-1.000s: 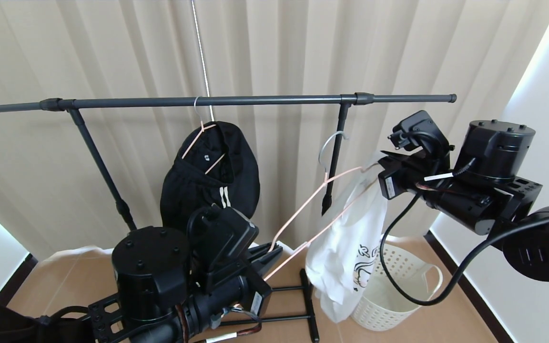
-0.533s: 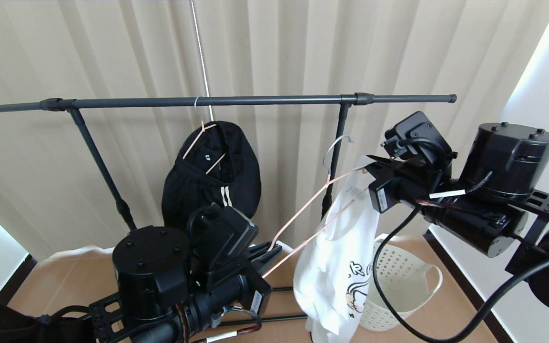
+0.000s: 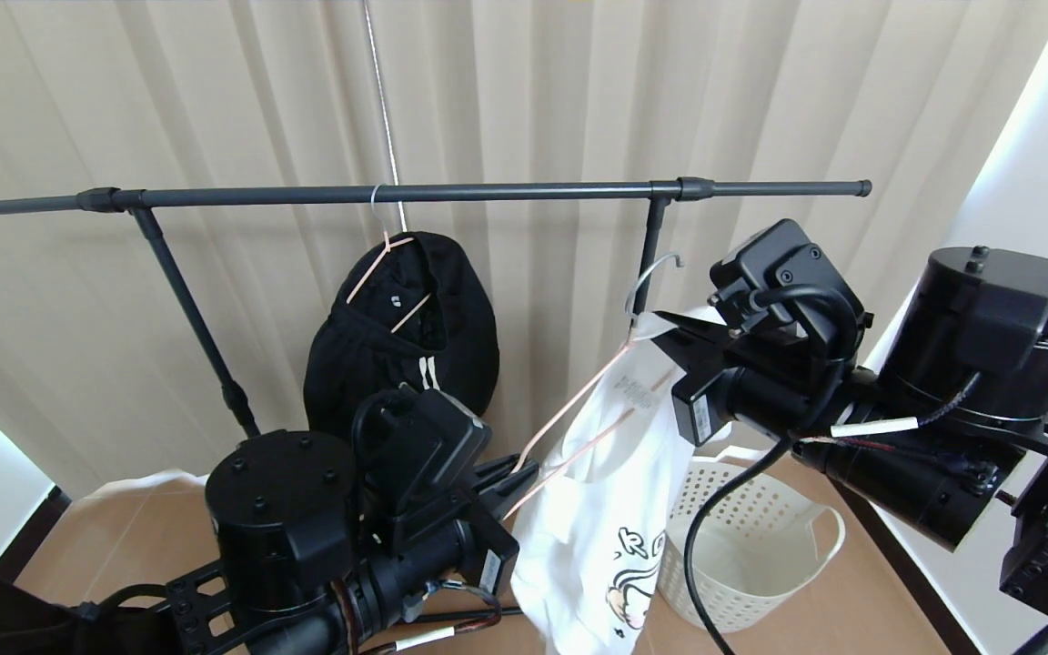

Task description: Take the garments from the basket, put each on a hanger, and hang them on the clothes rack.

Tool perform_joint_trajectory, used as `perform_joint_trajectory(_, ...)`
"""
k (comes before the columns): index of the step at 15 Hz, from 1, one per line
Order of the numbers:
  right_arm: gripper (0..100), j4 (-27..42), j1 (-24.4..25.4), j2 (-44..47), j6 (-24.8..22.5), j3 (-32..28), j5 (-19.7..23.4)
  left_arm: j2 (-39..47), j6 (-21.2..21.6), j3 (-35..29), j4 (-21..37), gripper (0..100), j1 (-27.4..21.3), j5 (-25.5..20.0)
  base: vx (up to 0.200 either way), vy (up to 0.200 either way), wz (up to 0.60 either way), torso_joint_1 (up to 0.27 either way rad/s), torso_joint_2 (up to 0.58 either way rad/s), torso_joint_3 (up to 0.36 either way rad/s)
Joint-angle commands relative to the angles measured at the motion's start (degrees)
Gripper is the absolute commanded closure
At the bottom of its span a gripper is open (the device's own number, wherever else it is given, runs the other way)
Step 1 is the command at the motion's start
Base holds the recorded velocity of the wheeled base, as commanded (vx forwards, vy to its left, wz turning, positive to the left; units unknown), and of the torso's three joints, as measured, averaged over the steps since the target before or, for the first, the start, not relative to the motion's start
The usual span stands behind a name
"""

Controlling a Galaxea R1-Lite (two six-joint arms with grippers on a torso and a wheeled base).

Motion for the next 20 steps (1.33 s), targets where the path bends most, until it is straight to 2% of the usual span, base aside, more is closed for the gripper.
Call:
perform_joint_trajectory(1, 100, 0.0, 1.5, -0.5, 0.3, 0.0, 0.0, 0.0, -0.1, 0.0, -0.1, 100, 0.0, 0.0, 0.0, 0.0, 0.0, 0.0, 0.0, 0.0)
perform_joint_trajectory(5, 100, -0.5, 1.4, -0.8, 0.3, -0.1, -1.0, -0.3, -0.1, 0.6, -3.5, 100, 0.0, 0.1, 0.0, 0.0, 0.0, 0.0, 0.0, 0.0)
perform_joint_trajectory(6, 0, -0.5, 1.4, -0.9, 0.3, -0.1, -1.2, -0.3, -0.2, 0.6, -3.7, 100, 0.0, 0.2, 0.0, 0.0, 0.0, 0.0, 0.0, 0.0)
perform_joint_trajectory(13, 0, 0.1, 0.2, -2.3, 0.1, -0.3, -1.6, -0.7, -0.3, 0.5, -3.8, 100, 0.9, 0.1, 0.0, 0.0, 0.0, 0.0, 0.0, 0.0)
perform_joint_trajectory(17, 0, 0.1, -0.9, -2.8, 0.1, -0.5, -1.6, -0.8, -0.3, 1.8, -8.0, 100, 2.3, 0.2, 0.0, 0.0, 0.0, 0.0, 0.0, 0.0)
perform_joint_trajectory(20, 0, -0.1, -1.6, -2.7, 0.1, -0.8, -1.7, -1.2, -0.3, 3.2, -8.8, 100, 2.3, 0.2, 0.0, 0.0, 0.0, 0.0, 0.0, 0.0)
